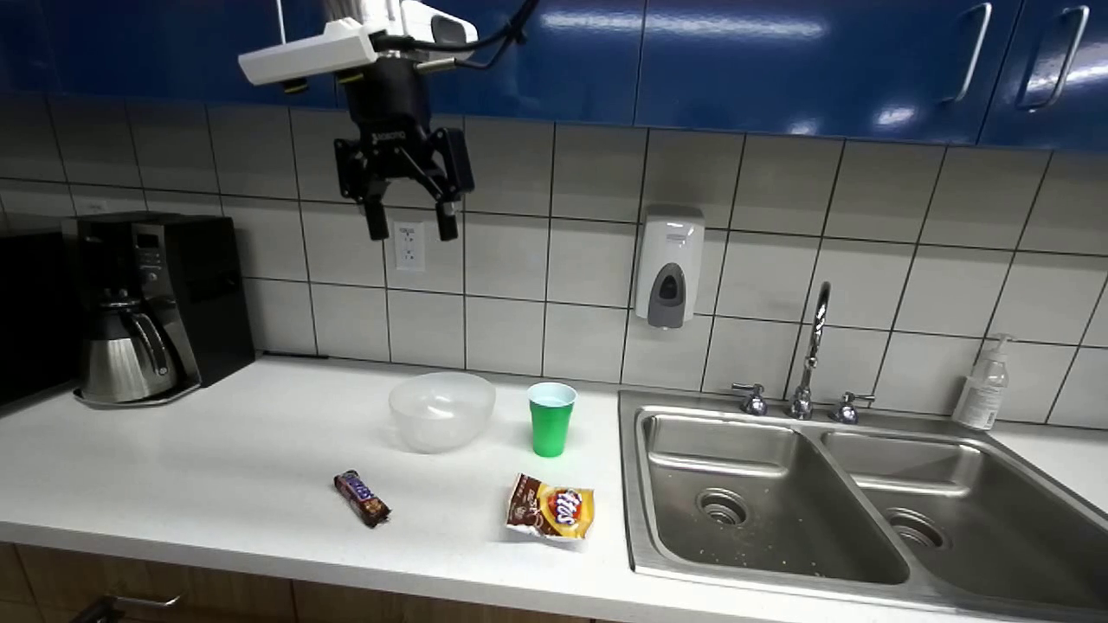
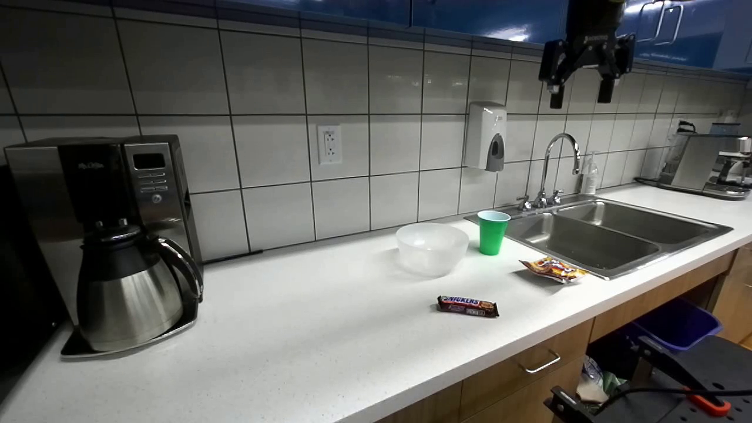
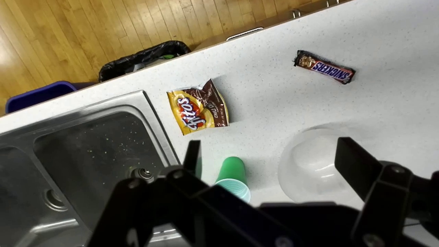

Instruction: Put the right packet in the bowl

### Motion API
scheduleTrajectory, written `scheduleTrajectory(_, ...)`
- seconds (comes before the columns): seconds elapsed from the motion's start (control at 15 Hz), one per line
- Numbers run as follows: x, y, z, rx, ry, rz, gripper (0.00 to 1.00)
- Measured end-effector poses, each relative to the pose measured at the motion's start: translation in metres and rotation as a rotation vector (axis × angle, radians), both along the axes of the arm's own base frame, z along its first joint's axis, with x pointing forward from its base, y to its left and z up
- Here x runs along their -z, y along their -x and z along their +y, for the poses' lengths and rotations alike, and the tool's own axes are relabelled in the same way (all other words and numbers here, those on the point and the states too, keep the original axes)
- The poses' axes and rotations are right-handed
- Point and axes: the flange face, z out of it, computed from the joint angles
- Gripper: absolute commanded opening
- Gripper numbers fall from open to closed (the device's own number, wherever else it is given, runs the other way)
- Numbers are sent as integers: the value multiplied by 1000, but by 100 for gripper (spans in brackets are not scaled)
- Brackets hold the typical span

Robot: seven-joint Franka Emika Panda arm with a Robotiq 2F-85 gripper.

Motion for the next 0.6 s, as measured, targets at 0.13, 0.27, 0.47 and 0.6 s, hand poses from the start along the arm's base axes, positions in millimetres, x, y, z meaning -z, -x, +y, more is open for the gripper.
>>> scheduleTrajectory(0.13,11,2,-11,26,0,-12,100)
scheduleTrajectory(0.27,23,4,-24,52,-4,-23,100)
scheduleTrajectory(0.47,44,7,-43,93,-10,-33,100)
scheduleTrajectory(0.6,62,8,-54,123,-13,-45,100)
